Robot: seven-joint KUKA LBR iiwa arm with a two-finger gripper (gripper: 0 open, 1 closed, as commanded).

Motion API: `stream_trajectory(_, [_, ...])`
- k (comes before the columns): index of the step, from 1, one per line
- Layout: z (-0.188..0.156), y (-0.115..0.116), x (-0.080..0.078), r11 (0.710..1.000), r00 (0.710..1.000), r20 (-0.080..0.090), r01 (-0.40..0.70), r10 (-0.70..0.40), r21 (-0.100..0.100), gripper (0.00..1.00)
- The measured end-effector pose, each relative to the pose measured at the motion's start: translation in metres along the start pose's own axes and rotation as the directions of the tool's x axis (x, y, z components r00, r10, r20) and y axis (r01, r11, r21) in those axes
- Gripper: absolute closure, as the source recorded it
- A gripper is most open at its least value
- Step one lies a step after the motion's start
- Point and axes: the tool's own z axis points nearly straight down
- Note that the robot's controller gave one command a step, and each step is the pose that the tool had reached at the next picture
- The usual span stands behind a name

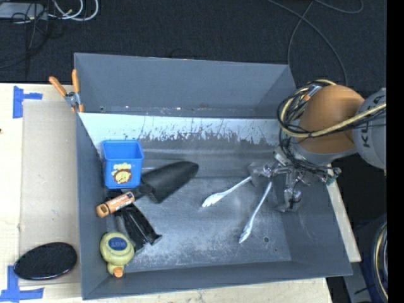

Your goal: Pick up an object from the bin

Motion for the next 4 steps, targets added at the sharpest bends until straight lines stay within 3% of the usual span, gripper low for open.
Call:
stream_trajectory(1, [-0.001,-0.008,-0.004,1.000,1.000,-0.003,0.014,-0.014,0.006,1.00])
stream_trajectory(2, [-0.001,-0.008,-0.004,1.000,1.000,-0.003,0.014,-0.014,0.006,1.00])
stream_trajectory(3, [-0.035,-0.005,-0.003,1.000,1.000,-0.010,0.014,-0.014,-0.003,1.00])
stream_trajectory(4, [-0.085,-0.008,-0.004,1.000,1.000,-0.005,0.011,-0.011,0.005,1.00])
